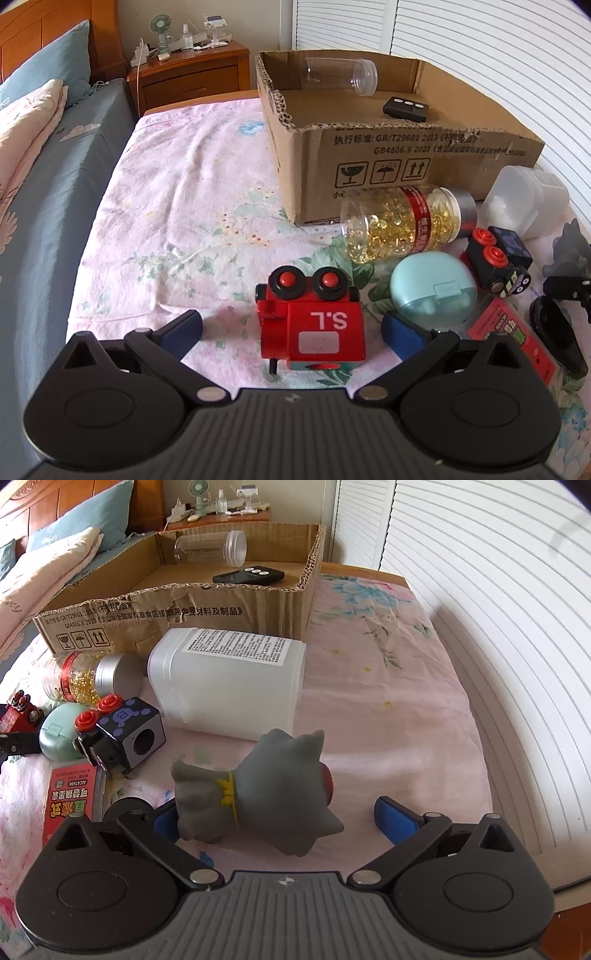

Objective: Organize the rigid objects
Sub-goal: 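Grasp the gray cat with the right tool while the left tool grasps the red train, then carry the red train into the box and open the left tool, then carry the gray cat into the box and open the right tool, then move the right tool toward the black clip while the left tool returns to the table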

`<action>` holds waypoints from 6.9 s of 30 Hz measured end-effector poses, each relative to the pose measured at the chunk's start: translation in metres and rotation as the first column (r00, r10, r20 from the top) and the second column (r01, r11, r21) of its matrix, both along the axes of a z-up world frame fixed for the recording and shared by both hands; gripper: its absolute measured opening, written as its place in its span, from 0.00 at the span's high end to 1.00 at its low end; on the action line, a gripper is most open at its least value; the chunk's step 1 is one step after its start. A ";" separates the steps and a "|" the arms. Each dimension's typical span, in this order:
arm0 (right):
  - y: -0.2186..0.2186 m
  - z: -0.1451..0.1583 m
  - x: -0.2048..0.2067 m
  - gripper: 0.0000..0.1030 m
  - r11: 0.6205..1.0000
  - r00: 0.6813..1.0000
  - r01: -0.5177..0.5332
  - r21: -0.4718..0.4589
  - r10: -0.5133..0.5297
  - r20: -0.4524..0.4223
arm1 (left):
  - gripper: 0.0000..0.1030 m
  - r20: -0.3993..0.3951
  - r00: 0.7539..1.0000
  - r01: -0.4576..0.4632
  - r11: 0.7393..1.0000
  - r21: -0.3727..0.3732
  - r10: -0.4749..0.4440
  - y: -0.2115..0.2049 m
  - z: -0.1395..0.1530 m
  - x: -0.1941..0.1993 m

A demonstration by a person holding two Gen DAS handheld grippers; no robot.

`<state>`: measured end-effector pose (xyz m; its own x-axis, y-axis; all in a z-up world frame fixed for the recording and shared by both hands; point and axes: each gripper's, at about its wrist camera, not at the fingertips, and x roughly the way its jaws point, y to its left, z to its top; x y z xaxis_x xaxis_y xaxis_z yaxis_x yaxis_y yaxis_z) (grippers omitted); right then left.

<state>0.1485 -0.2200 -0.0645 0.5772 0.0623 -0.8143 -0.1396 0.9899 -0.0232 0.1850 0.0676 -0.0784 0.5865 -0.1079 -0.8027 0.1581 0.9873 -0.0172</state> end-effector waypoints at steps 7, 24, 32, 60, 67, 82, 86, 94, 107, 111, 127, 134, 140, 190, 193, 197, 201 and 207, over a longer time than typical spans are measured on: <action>-0.001 -0.001 0.000 0.00 1.000 0.999 -0.020 0.005 0.020 0.026 | 0.00 0.006 1.000 -0.027 1.000 0.000 0.027 -0.002 0.000 0.003; 0.001 -0.001 0.002 0.00 0.999 0.999 -0.034 0.008 0.033 0.039 | 0.05 0.019 1.000 -0.016 0.999 0.028 0.015 -0.011 0.004 -0.007; 0.010 0.001 0.003 0.06 0.996 0.996 -0.089 0.008 0.088 0.033 | 0.20 0.019 1.000 -0.002 1.000 -0.001 0.002 -0.010 0.006 -0.006; 0.013 0.019 -0.017 0.25 0.987 0.985 -0.161 -0.026 0.162 0.054 | 0.49 0.003 0.999 0.050 0.998 -0.029 -0.050 0.000 0.014 -0.005; 0.008 0.032 -0.023 0.25 0.980 0.978 -0.198 -0.013 0.199 0.060 | 0.49 -0.011 0.994 0.112 0.994 0.010 -0.112 0.001 0.030 -0.015; 0.002 0.071 -0.030 0.25 0.965 0.956 -0.261 -0.002 0.259 0.138 | 0.51 0.103 0.964 0.241 0.970 0.038 -0.244 -0.018 0.113 -0.007; -0.001 0.080 -0.028 0.25 0.968 0.954 -0.250 -0.001 0.247 0.168 | 0.51 0.167 0.949 0.263 0.963 0.055 -0.269 -0.032 0.133 0.014; -0.004 0.087 -0.029 0.25 0.975 0.957 -0.223 0.002 0.218 0.192 | 0.50 0.208 0.945 0.248 0.967 0.052 -0.253 -0.049 0.127 0.063; 0.002 0.091 -0.023 0.25 0.976 0.959 -0.215 0.024 0.206 0.196 | 0.02 0.174 0.976 0.144 0.988 -0.061 -0.131 -0.028 0.085 0.006; 0.013 0.100 -0.019 0.25 0.971 0.949 -0.237 -0.006 0.233 0.212 | 0.02 0.177 0.979 0.106 0.993 -0.045 -0.097 -0.023 0.079 -0.013; 0.056 0.139 0.059 0.25 0.967 0.940 -0.244 -0.077 0.255 0.228 | 0.02 0.190 0.979 0.065 0.997 0.031 -0.070 -0.002 0.066 -0.034; 0.075 0.138 0.097 0.25 0.969 0.952 -0.213 -0.129 0.235 0.197 | 0.02 0.186 0.981 0.047 0.999 0.018 -0.049 0.014 0.063 -0.038; 0.082 0.129 0.109 0.06 0.969 0.963 -0.173 -0.175 0.204 0.177 | 0.02 0.190 0.981 0.028 1.000 -0.006 -0.026 0.028 0.063 -0.040; 0.029 0.007 -0.054 0.00 0.934 0.939 -0.343 -0.097 0.345 0.003 | 0.02 0.011 0.991 0.132 0.989 0.061 -0.132 -0.047 0.036 -0.016; 0.014 0.007 -0.048 0.00 0.956 0.961 -0.273 -0.106 0.276 0.015 | 0.02 0.003 0.988 0.152 0.986 0.070 -0.152 -0.053 0.034 -0.015; -0.003 0.006 -0.038 0.00 0.981 0.984 -0.171 -0.095 0.174 0.024 | 0.02 -0.007 0.985 0.172 0.983 0.068 -0.172 -0.059 0.029 -0.010; -0.009 0.003 -0.036 0.00 0.987 0.989 -0.146 -0.062 0.148 0.026 | 0.02 -0.028 0.986 0.165 0.985 0.050 -0.164 -0.063 0.020 0.002; -0.008 0.002 -0.036 0.00 0.990 0.991 -0.133 -0.040 0.134 0.021 | 0.01 -0.036 0.989 0.142 0.990 -0.009 -0.142 -0.062 0.011 0.013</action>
